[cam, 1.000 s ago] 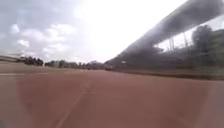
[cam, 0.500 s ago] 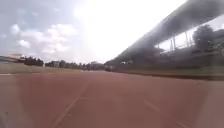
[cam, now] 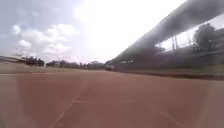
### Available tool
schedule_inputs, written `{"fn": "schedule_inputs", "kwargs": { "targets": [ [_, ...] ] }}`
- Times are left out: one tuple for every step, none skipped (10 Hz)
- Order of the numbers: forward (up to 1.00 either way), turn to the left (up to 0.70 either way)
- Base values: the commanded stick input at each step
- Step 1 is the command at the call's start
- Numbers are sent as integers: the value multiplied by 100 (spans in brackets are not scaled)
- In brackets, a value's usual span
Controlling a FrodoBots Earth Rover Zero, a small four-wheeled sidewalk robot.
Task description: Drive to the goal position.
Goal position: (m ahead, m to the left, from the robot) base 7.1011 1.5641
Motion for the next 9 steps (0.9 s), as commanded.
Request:
{"fn": "schedule_inputs", "kwargs": {
  "targets": [
    [70,0],
    [70,0],
    [70,0],
    [70,0],
    [70,0],
    [70,0],
    [70,0],
    [70,0],
    [70,0]
  ]
}}
